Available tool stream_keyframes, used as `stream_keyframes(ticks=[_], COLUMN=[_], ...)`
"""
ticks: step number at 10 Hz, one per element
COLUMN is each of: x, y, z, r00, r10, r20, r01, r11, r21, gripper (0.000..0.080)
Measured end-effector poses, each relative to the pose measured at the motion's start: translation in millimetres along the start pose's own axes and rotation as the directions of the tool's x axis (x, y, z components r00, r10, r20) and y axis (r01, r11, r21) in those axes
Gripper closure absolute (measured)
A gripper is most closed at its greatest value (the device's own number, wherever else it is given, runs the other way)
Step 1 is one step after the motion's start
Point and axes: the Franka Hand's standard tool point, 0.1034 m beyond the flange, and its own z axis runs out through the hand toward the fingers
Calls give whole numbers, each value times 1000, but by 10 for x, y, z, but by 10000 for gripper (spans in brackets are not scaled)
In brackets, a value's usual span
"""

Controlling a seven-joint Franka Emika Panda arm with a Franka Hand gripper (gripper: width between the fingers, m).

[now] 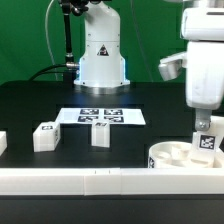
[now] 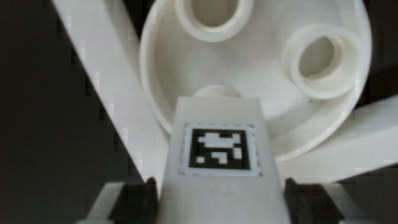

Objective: Assemble stool

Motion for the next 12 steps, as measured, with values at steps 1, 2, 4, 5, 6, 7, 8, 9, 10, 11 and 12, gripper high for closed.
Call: stream_keyframes(ticks=[1,2,4,5,6,7,8,9,10,11,12], x=[-2,6,31,30,31,32,34,38,42,43,43], y=[-3,-1,-15,-14,-14,-15,-17,-20,-26,-59,-115], z=[1,4,5,4,4,4,5,6,4,0,4], r00=[996,976,936,913,894,862,832,787,734,650,563], r10=[94,217,350,407,447,505,552,615,678,758,824], r20=[-5,-16,-45,-45,-46,-46,-46,-46,-48,-61,-67], r01=[-94,-217,-350,-407,-447,-506,-553,-616,-678,-758,-824], r11=[996,976,937,913,894,863,833,788,735,652,566], r21=[0,-1,-9,-6,-4,0,4,11,19,27,39], gripper=[461,461,461,461,461,461,461,461,461,461,461])
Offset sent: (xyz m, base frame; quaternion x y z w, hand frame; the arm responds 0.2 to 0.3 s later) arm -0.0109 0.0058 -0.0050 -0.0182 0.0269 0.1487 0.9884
